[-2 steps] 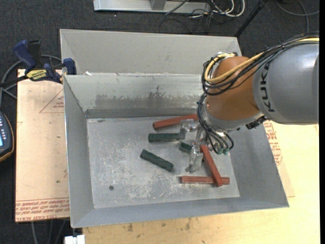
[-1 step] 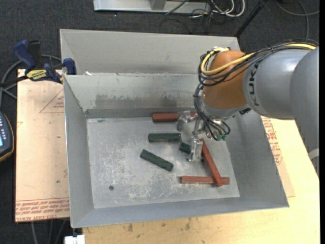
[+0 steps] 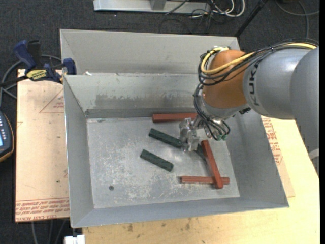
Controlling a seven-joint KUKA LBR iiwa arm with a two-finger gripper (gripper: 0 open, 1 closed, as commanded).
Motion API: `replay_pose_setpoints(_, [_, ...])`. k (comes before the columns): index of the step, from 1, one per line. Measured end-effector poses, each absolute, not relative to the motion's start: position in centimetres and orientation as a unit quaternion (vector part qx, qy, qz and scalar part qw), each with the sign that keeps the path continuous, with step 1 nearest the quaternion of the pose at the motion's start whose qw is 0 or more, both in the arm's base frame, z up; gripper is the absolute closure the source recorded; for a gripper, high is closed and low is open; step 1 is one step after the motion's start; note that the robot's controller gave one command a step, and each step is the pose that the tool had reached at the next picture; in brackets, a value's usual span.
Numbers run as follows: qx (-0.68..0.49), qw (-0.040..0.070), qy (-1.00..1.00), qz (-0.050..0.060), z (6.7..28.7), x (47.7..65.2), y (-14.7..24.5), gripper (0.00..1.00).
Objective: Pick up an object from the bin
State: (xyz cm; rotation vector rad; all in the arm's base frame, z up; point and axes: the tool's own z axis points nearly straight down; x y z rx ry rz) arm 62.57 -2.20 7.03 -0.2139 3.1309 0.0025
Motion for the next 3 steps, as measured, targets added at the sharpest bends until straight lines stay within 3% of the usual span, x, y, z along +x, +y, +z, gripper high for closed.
replay_pose_setpoints(1, [-0.068,0.002,0.998,0.001,7.0,62.6,-2.2,0.00])
replay_pose_setpoints(2, [0.122,-0.001,0.993,0.002,7.0,64.2,7.8,0.00])
replay_pose_setpoints(3, [0.118,-0.001,0.993,-0.001,7.0,60.1,3.3,0.00])
